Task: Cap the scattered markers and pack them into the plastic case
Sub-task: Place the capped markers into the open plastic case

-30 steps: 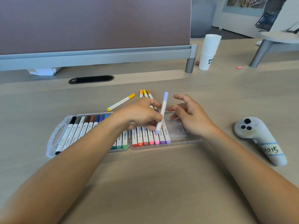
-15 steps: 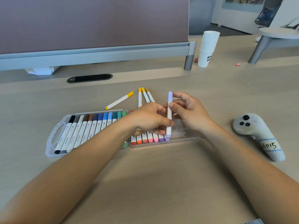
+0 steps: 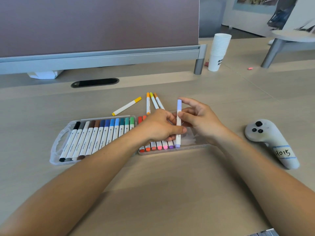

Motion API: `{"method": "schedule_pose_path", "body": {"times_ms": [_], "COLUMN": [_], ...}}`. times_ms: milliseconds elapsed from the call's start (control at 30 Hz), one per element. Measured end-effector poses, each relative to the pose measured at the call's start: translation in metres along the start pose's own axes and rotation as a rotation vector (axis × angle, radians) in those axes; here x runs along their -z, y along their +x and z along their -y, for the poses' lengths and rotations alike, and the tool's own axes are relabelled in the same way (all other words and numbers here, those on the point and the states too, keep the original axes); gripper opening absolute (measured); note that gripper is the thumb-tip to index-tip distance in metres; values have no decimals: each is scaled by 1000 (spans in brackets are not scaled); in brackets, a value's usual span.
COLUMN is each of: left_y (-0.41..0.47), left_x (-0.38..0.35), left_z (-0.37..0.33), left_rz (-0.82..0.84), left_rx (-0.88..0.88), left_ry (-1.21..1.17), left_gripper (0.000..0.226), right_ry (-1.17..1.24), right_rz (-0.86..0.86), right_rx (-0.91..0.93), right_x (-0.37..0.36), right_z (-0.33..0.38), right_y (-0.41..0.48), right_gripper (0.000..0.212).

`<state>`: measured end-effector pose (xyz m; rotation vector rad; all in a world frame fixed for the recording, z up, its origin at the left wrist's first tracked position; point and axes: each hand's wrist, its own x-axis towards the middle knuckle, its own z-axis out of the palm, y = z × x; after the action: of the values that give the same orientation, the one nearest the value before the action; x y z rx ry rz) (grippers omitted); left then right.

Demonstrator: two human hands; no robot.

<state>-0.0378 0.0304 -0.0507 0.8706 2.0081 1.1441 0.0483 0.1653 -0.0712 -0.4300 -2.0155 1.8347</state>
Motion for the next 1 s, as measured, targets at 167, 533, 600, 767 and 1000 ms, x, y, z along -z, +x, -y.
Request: {"method": "schedule_pose_path", "body": {"times_ms": [167,533,600,767,1000], "left_y": [1,-1,1,2,3], "left_x": [2,-3,-7,-14,-8], "left_z": [-5,-2,3,11,13], "left_rz": [18,-233,-296,-257,-139], "left_rx": [20,-56,-68,-28,-107], "left_ry": [-72,449,440,615,736], "left_gripper": [12,25,50,72,54], "right_ry": [192,-218,-365,-621,-858], "right_rz": [29,-90,-94,-90,-101], "right_rx": [-36,15,19,55,170], "right_x": [3,0,-4,-8,-7], "right_z": [2,-6,-8,-11,-7], "right_y": [2,3,3,0,-6], "right_gripper": [39,41,39,29,23]}}
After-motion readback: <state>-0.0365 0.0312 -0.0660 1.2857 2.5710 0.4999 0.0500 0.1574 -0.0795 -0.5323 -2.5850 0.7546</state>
